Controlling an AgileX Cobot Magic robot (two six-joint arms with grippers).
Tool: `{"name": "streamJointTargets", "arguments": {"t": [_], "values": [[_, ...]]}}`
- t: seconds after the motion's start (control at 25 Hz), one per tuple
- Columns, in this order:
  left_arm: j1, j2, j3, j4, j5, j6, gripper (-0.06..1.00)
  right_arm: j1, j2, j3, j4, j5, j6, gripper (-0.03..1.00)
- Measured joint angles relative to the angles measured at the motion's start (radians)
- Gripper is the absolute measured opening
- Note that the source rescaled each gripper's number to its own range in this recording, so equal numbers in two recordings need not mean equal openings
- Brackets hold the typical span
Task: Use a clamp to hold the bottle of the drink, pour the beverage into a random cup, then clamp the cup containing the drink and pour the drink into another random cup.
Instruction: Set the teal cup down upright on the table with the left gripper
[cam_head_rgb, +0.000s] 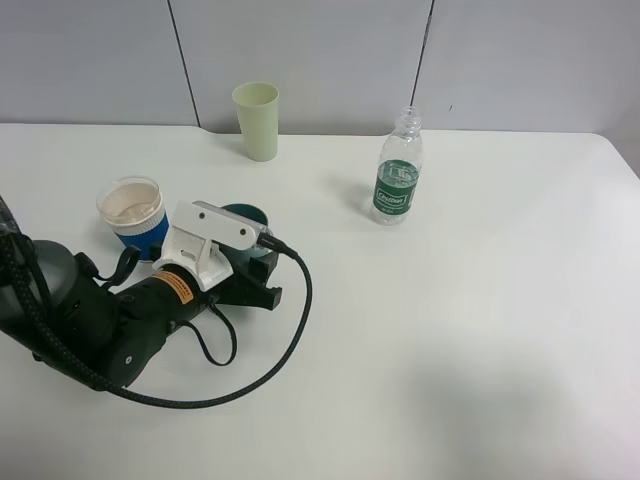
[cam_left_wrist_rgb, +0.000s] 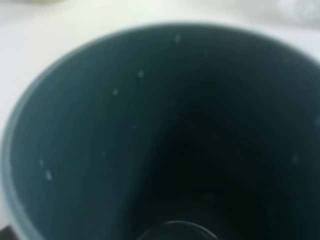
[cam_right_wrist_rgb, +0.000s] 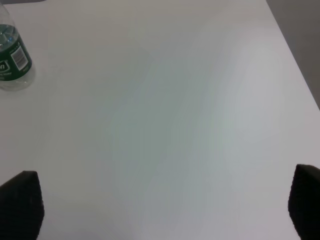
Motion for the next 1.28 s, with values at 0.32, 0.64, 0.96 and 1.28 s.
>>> {"name": "streamJointTargets", "arguments": {"t": [0.32, 0.64, 0.96, 1.28], "values": [[0.0, 0.004, 0.0, 0.001, -0.008, 0.0, 0.02, 0.0, 0.0, 0.0, 0.0, 0.0, 0.0, 1.0], [0.0, 0.008, 0.0, 0.018, -0.004, 0.0, 0.41, 0.0, 0.0, 0.0, 0.0, 0.0, 0.0, 1.0], [0.0, 0.011, 0.0, 0.019, -0.003, 0.0, 0.94, 0.0, 0.0, 0.0, 0.0, 0.0, 0.0, 1.0], [-0.001, -0.052, 0.0, 0.027, 0.076, 0.0, 0.94, 0.0, 0.0, 0.0, 0.0, 0.0, 0.0, 1.0]]}}
